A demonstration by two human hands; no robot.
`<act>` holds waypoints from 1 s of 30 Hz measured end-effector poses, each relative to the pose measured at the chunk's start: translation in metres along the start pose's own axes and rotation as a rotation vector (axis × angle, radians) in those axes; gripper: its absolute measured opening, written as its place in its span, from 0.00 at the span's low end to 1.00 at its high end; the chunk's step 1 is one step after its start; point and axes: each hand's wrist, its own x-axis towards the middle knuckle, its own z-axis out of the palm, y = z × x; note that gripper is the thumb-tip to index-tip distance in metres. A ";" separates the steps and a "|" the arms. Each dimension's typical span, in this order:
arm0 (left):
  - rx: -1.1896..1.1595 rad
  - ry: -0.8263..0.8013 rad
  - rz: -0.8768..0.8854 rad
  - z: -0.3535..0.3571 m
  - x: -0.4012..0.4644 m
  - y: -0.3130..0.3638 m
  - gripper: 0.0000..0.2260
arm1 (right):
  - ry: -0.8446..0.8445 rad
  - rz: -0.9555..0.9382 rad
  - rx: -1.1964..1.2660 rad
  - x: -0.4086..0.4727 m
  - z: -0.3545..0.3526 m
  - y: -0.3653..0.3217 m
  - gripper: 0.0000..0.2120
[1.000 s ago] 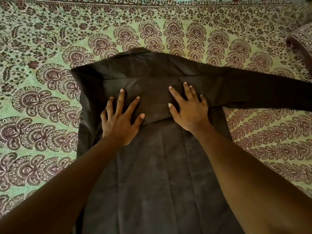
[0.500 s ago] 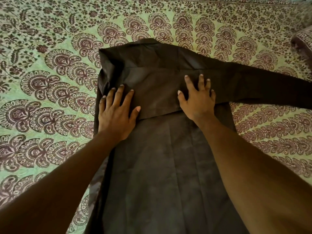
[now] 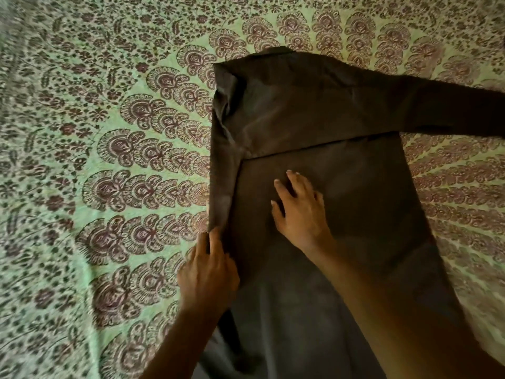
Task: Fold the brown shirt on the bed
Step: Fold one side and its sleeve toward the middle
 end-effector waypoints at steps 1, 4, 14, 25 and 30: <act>-0.015 -0.055 -0.019 -0.001 -0.015 -0.004 0.28 | -0.036 0.030 -0.007 -0.004 0.000 -0.005 0.26; -0.041 -0.218 -0.017 -0.002 -0.057 -0.010 0.29 | -0.115 0.124 0.014 -0.014 -0.012 -0.023 0.26; 0.004 -0.416 0.254 -0.004 -0.134 0.007 0.34 | -0.190 0.348 0.685 -0.113 -0.006 -0.091 0.32; -0.059 -0.402 0.491 0.007 -0.179 -0.001 0.30 | -0.193 0.365 0.655 -0.176 -0.007 -0.075 0.37; -0.091 -0.355 0.599 0.020 -0.190 -0.010 0.32 | -0.304 0.387 0.698 -0.199 0.001 -0.066 0.42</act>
